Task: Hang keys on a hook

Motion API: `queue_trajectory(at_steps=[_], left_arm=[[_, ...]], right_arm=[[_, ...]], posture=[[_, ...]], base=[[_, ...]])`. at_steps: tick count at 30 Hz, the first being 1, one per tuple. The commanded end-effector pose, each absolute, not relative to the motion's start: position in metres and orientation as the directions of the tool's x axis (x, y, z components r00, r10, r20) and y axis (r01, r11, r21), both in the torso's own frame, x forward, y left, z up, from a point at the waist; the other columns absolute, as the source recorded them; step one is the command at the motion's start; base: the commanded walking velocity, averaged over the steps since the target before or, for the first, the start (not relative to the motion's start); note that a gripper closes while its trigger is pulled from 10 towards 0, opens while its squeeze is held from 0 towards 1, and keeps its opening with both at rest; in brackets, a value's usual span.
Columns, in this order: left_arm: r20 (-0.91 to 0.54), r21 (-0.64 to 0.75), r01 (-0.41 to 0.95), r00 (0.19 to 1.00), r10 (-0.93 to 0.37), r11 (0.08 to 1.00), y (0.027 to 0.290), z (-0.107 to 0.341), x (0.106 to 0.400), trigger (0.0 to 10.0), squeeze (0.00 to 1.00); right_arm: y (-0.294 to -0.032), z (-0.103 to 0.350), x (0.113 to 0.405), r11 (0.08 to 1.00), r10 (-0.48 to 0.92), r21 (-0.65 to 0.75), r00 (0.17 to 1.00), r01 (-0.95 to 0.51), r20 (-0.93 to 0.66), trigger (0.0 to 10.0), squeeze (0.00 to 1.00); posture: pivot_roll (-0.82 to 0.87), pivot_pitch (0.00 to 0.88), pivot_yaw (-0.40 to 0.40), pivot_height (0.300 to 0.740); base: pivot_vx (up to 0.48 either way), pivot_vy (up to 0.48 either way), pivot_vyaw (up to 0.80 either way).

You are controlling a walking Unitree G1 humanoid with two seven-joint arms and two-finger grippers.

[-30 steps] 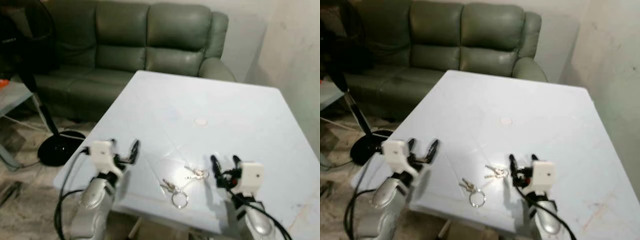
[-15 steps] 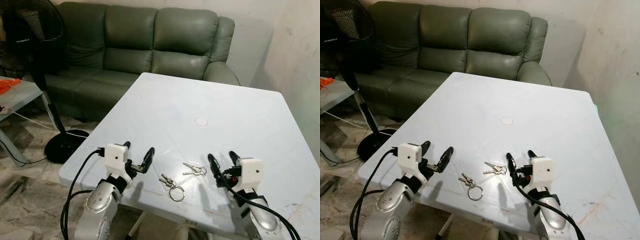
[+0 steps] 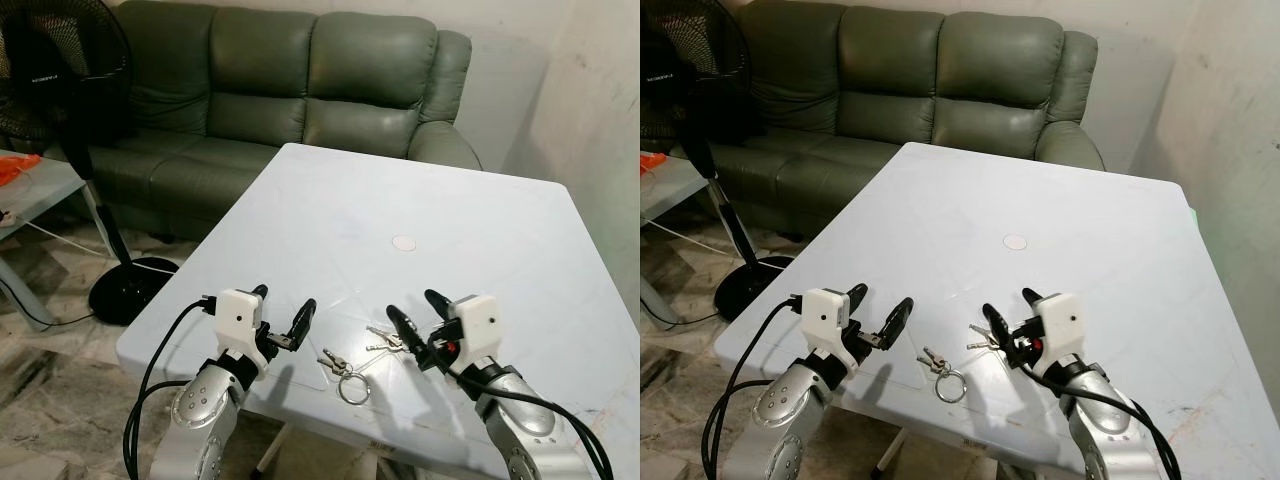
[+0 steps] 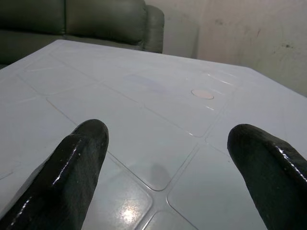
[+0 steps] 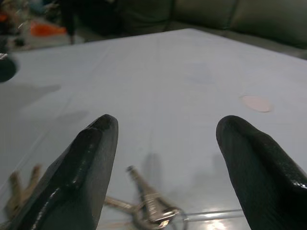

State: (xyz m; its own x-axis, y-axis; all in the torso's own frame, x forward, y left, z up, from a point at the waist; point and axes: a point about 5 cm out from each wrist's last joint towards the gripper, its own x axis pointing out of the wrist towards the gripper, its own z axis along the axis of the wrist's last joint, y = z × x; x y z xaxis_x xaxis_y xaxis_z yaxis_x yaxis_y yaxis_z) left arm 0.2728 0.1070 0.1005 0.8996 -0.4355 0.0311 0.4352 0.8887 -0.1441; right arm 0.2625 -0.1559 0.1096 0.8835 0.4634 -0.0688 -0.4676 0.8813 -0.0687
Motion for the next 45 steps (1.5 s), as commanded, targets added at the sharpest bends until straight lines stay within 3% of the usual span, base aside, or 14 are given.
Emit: queue_trajectory(at_steps=[1, 8, 13, 21, 38, 45], left_arm=[[0.036, -0.127, 0.447, 0.894, -0.446, 0.886, 0.106, 0.104, 0.272, 10.0, 0.00], [0.046, -0.125, 0.442, 0.897, -0.440, 0.888, 0.106, 0.107, 0.274, 10.0, 0.00], [0.050, -0.128, 0.441, 0.897, -0.439, 0.888, 0.105, 0.107, 0.273, 10.0, 0.00], [0.054, -0.135, 0.433, 0.901, -0.429, 0.891, 0.105, 0.108, 0.273, 10.0, 0.00], [0.057, -0.151, 0.423, 0.906, -0.420, 0.893, 0.105, 0.109, 0.271, 10.0, 0.00], [0.056, -0.155, 0.424, 0.906, -0.420, 0.892, 0.104, 0.109, 0.272, 10.0, 0.00]], right_arm=[[-0.152, 0.116, 0.264, 0.866, 0.488, -0.090, 0.871, -0.492, -0.064, 10.0, 0.00], [-0.154, 0.106, 0.274, 0.854, 0.464, -0.151, 0.861, -0.497, -0.210, 10.0, 0.00], [-0.153, 0.098, 0.277, 0.854, 0.464, -0.104, 0.837, -0.510, -0.290, 10.0, 0.00], [-0.158, 0.095, 0.280, 0.864, 0.452, -0.097, 0.846, -0.494, -0.284, 10.0, 0.00], [-0.170, 0.082, 0.267, 0.852, 0.510, 0.092, 0.776, -0.516, -0.371, 10.0, 0.00], [-0.171, 0.084, 0.268, 0.850, 0.514, 0.088, 0.781, -0.519, -0.354, 10.0, 0.00]], posture=[[0.02, 0.000, -0.038, 0.740], [0.03, 0.000, -0.046, 0.740], [0.04, 0.000, -0.049, 0.740], [0.04, 0.000, -0.055, 0.740], [0.03, 0.019, -0.053, 0.740], [0.03, 0.019, -0.053, 0.740]], base=[[0.000, 0.000, 0.00], [0.000, 0.000, 0.00], [0.000, 0.000, 0.00], [0.000, 0.000, 0.00], [0.000, 0.000, 0.00], [0.000, 0.000, 0.00]])
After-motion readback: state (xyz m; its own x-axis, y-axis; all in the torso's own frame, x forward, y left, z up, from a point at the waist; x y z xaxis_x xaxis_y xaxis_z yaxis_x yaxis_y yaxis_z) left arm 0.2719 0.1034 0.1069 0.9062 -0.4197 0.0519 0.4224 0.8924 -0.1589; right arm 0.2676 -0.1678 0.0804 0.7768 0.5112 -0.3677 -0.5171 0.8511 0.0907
